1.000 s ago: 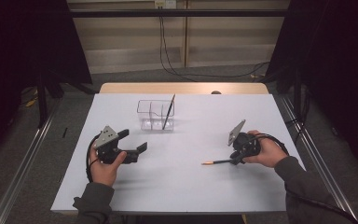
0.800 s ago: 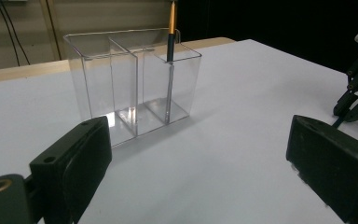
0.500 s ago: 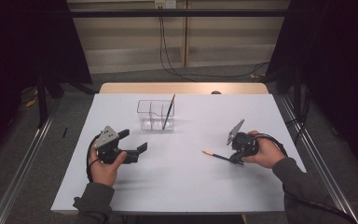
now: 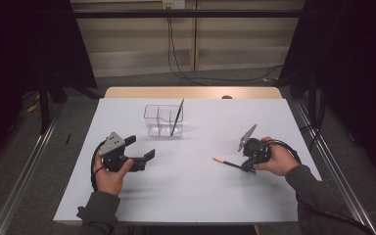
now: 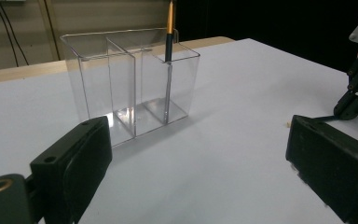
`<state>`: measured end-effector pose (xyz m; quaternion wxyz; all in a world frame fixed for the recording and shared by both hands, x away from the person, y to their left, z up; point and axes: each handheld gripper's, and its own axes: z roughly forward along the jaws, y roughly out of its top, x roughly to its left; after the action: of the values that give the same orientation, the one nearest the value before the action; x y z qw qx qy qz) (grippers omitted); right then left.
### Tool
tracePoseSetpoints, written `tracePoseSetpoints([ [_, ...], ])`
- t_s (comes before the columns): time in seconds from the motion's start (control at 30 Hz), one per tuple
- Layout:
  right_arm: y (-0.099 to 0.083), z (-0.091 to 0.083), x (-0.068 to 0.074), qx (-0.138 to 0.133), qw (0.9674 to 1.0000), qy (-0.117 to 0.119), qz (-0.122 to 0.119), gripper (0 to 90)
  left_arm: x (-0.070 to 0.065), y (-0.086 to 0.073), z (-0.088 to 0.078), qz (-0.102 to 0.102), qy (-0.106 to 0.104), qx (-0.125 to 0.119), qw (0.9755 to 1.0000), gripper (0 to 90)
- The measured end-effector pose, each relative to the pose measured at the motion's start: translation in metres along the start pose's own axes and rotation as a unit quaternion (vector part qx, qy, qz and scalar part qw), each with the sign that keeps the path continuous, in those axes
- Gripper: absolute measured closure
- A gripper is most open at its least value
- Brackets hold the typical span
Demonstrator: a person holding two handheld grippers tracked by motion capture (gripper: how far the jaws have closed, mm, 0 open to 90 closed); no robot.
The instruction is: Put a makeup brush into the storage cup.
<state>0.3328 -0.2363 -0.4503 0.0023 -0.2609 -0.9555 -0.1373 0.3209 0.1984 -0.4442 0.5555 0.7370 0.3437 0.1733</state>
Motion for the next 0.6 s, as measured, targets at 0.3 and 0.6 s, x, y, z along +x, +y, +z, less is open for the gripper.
tracePoseSetpoints([
  [0.3, 0.0010, 0.0002, -0.0007, 0.007, 0.9999, -0.004, -0.009, 84.8, -0.0001, 0.0001, 0.0005, 0.000, 0.000, -0.001, 1.0000, 6.7],
  [0.6, 0.0015, 0.0005, 0.0044, 0.006, 0.9998, -0.018, -0.002, 85.1, 0.0001, 0.0006, 0.0006, 0.005, -0.002, 0.000, 1.0000, 6.6],
])
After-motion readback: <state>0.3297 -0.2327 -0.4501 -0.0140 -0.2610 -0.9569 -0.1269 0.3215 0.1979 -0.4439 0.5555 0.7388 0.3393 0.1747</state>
